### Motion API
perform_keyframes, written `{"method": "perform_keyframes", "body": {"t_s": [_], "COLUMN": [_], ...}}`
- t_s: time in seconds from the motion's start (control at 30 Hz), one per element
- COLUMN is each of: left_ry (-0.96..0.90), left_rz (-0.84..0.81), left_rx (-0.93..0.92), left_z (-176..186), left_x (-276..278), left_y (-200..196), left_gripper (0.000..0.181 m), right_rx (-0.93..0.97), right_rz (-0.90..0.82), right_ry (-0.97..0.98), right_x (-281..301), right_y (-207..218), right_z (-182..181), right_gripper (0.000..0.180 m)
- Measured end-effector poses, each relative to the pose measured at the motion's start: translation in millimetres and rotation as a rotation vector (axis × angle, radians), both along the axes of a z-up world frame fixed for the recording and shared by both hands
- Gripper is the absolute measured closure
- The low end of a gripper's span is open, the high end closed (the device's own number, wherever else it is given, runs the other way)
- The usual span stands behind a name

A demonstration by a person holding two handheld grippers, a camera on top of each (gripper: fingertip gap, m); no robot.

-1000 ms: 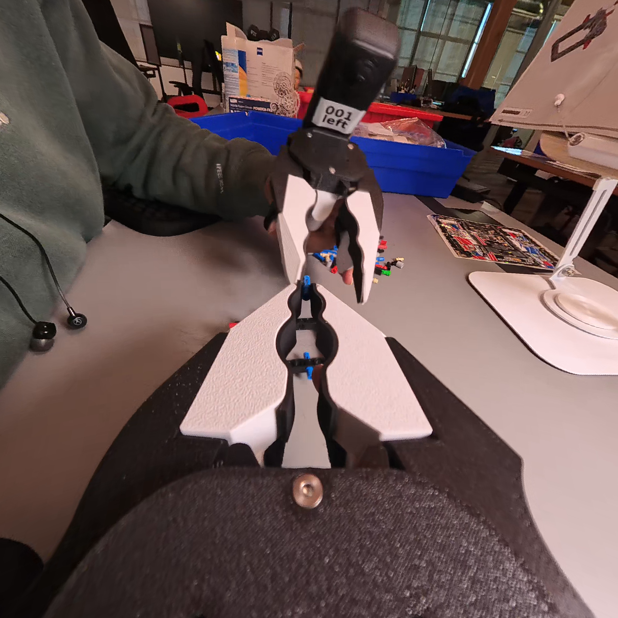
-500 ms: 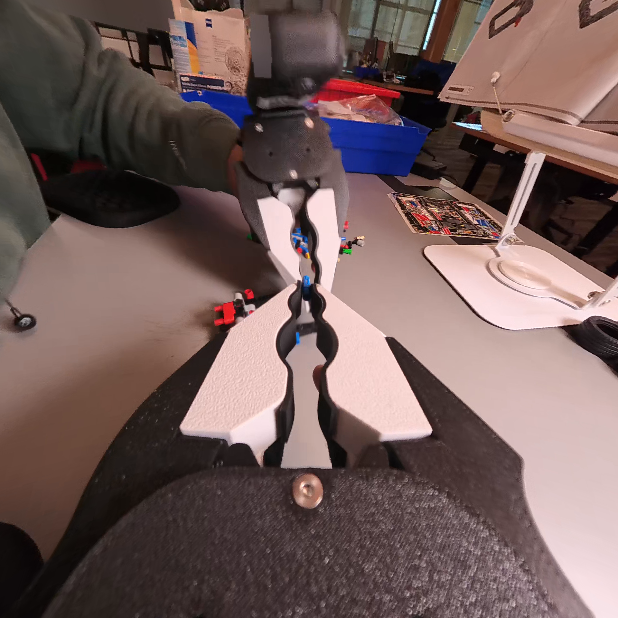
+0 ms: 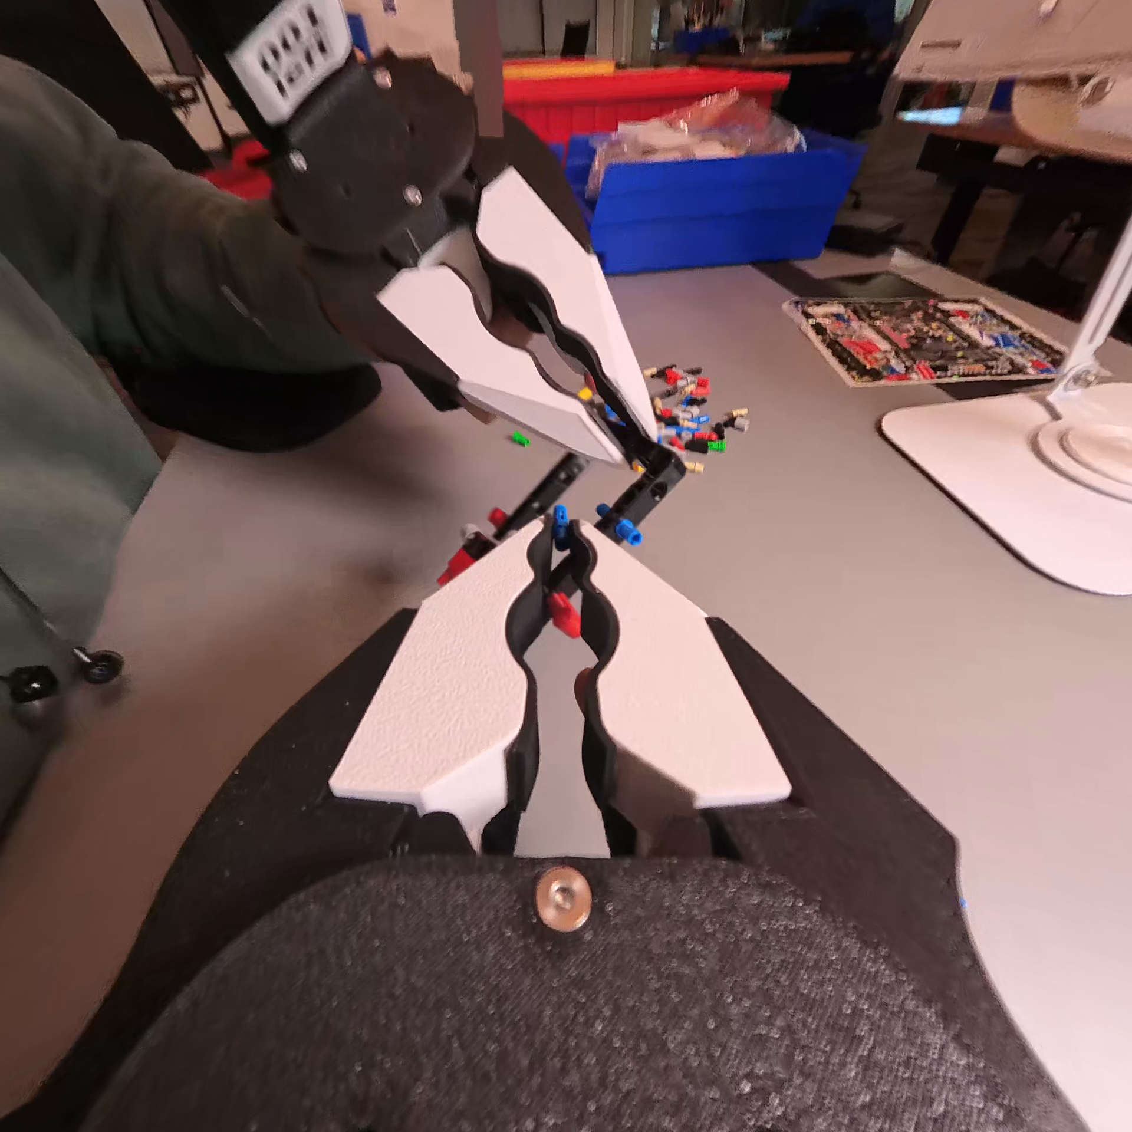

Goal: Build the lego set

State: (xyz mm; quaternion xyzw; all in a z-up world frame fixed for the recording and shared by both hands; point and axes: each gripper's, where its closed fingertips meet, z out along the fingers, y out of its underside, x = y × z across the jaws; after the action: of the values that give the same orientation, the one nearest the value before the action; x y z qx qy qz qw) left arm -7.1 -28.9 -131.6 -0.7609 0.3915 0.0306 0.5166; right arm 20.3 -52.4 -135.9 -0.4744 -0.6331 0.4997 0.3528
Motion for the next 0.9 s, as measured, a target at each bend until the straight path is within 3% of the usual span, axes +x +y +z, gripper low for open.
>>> {"method": "perform_keyframes", "body": {"t_s": [0.03, 0.17, 0.3, 0.9], "left_ry": [-0.034, -0.271, -0.363, -0.347], "left_rz": [-0.008, -0.125, -0.170, -0.232], "left_rx": [-0.015, -0.098, -0.220, -0.258], "left_z": [0, 8, 4, 3], "left_x": [3, 21, 24, 30], "left_y": [-2, -18, -29, -39], "left_gripper": [0.174, 0.181, 0.181, 0.175], "right_rx": [0.004, 0.061, 0.112, 0.066], "right_rz": [-0.001, 0.004, 0.034, 0.170], "right_ry": [-0.016, -0.034, -0.041, 0.011], "right_x": [0, 0, 1, 15], "right_y": [1, 2, -4, -16], "right_z": [-5, -15, -20, -8], "right_gripper": [0.178, 0.177, 0.177, 0.177]}}
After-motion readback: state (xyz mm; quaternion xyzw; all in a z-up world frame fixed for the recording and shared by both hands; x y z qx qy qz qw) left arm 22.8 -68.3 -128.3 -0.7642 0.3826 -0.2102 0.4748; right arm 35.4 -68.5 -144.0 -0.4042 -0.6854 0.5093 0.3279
